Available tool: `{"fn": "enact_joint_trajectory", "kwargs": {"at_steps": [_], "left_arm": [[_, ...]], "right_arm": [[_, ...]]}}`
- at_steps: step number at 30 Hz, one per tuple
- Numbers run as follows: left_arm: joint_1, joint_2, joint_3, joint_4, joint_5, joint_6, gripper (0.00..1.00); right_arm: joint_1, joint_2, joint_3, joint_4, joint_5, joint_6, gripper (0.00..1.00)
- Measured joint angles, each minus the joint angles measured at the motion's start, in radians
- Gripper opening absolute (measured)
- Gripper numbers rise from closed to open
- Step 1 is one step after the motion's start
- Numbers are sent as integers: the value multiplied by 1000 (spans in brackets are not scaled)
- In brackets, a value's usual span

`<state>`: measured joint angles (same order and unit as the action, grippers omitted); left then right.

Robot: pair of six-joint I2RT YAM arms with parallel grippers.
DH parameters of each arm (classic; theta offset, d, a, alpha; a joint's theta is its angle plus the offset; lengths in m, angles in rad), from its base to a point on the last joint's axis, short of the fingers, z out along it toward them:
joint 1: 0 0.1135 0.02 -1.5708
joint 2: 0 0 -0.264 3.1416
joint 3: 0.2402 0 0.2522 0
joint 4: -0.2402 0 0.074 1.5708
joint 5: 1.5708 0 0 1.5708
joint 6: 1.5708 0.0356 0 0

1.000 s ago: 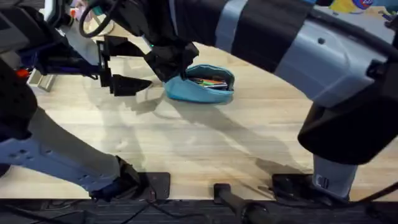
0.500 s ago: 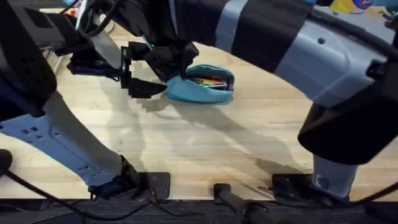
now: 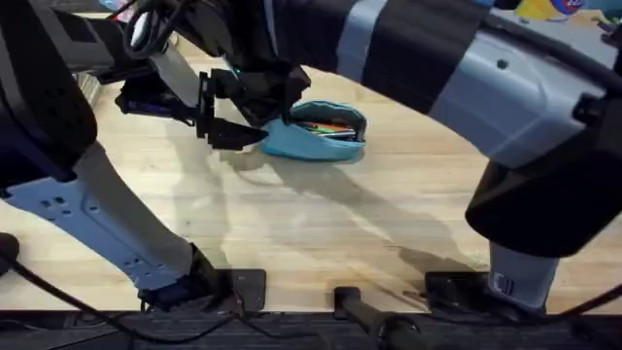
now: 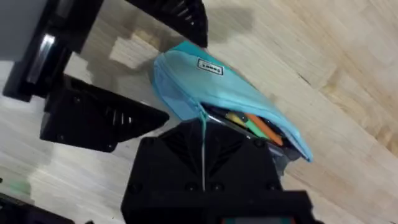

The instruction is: Unzip the bag, pick up the pens from the table one at a time and place them inside, then zip the bag closed.

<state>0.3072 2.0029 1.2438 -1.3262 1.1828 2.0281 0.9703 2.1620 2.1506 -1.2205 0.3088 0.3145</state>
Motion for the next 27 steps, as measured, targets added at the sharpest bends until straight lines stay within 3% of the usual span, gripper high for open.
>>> {"fn": "enact_joint_trajectory", "kwargs": {"at_steps": [3,9,10,27], "left_arm": [[-4,0,0,0,-1,0,677],[-9,0,0,0,-24,7,84],[-9,0,0,0,-25,7,54],[-9,0,0,-1,-27,7,44]], "right_arm": [[0,0,0,0,0,0,31],[0,0,0,0,0,0,31],[0,0,0,1,0,0,31],[0,0,0,-2,0,-6,31]]}}
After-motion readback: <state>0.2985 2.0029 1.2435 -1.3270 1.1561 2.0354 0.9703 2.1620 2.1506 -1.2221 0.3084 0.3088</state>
